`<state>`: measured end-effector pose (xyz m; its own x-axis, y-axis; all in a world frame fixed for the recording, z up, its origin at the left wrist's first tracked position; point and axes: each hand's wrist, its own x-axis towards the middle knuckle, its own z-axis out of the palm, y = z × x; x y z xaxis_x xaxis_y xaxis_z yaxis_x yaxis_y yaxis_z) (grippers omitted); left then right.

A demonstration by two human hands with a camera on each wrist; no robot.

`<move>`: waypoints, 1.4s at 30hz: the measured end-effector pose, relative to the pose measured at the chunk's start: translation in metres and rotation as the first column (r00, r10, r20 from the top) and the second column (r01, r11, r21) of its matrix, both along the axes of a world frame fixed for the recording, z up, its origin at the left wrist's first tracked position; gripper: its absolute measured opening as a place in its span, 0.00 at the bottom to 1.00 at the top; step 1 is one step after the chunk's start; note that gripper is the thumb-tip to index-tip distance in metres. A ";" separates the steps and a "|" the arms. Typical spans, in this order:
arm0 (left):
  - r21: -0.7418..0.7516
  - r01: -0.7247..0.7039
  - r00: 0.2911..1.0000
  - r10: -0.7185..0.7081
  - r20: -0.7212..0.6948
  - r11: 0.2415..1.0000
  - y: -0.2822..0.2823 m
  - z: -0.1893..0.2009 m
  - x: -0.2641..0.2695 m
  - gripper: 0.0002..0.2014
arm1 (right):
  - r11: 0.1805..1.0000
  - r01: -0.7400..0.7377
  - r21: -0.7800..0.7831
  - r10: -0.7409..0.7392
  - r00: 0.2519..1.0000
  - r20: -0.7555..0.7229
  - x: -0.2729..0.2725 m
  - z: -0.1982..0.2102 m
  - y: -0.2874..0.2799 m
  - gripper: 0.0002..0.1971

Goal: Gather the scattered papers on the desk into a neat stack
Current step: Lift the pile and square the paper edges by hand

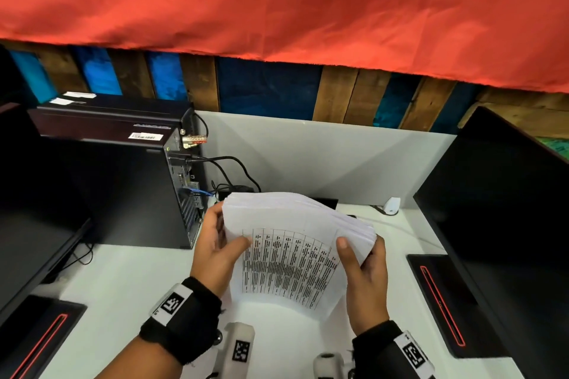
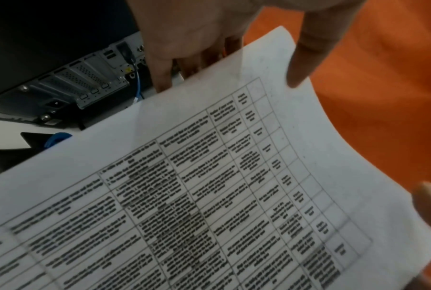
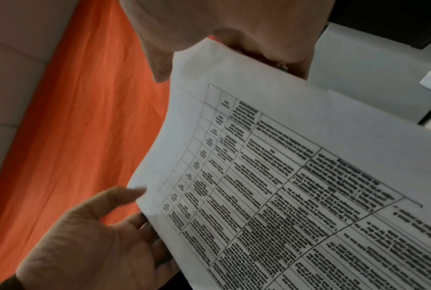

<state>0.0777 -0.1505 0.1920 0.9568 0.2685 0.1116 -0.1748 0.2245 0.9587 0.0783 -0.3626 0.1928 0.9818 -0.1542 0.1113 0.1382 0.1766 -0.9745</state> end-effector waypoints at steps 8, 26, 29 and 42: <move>0.092 0.242 0.967 -0.232 -0.103 0.966 0.020 0.016 0.005 0.38 | 0.977 -0.188 -0.101 0.156 0.953 -0.260 0.014 -0.023 -0.018 0.19; 0.843 0.083 0.996 -0.076 -0.050 0.532 -0.010 0.042 -0.010 0.05 | 0.641 -0.108 -0.760 0.074 0.994 -0.079 0.011 0.034 -0.028 0.09; 0.638 0.083 0.992 -0.003 -0.126 0.766 0.006 0.034 -0.016 0.10 | 0.388 -0.178 -0.904 -0.013 0.980 -0.199 0.012 0.026 -0.058 0.21; 0.141 -0.052 0.975 0.081 -0.206 0.989 0.035 -0.024 -0.016 0.13 | 0.996 0.000 -0.088 -0.024 0.961 -0.275 -0.001 -0.028 -0.062 0.15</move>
